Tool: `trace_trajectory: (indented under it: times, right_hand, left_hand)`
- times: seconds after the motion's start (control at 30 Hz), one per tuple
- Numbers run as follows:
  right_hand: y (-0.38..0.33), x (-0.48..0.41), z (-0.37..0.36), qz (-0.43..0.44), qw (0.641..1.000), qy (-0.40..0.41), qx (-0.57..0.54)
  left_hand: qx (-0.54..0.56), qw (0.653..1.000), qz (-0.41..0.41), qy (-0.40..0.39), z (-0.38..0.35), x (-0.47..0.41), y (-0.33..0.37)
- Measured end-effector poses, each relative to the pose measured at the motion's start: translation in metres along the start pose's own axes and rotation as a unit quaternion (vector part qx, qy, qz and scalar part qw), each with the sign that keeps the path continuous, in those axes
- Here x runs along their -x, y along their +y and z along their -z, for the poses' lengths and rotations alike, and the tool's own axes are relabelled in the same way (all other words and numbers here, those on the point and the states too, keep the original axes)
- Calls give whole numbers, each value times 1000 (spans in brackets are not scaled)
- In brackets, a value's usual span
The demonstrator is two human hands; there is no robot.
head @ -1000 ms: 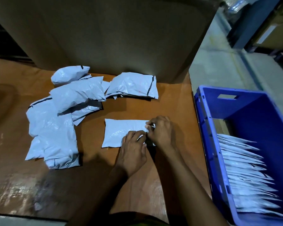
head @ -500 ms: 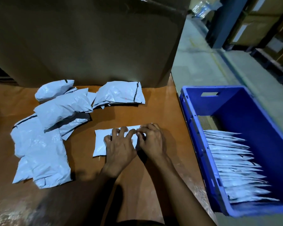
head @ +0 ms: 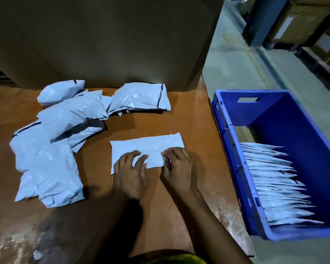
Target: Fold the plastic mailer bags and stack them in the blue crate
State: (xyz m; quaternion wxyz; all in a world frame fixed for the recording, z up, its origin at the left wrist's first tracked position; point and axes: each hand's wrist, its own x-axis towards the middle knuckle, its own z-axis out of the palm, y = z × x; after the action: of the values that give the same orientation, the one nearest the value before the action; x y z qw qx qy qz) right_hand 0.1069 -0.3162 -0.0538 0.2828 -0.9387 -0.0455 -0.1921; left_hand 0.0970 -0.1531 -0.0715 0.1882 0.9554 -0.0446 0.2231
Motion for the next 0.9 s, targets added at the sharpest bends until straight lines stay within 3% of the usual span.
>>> trace_trajectory:
  times: [0.23, 0.4, 0.57, 0.7, 0.9]
  right_hand:
    - [-15, -33, 13, 61, 994, -64, -70]
    - [-21, -5, -13, 46, 998, -39, 4]
    - [-21, -7, -15, 38, 999, -28, 13]
    - [-24, -32, -7, -1, 992, -122, -17]
    - [-52, -93, -12, 133, 949, -238, -160]
  left_hand:
    - [31, 999, 17, -13, -4, 1, -3]
    - [111, 992, -38, -38, 13, -14, -27]
    - [42, 999, -1, -5, 12, -5, -31]
    - [6, 999, 19, -38, 8, 8, -19]
    - [-26, 997, 19, -64, 7, 26, -18]
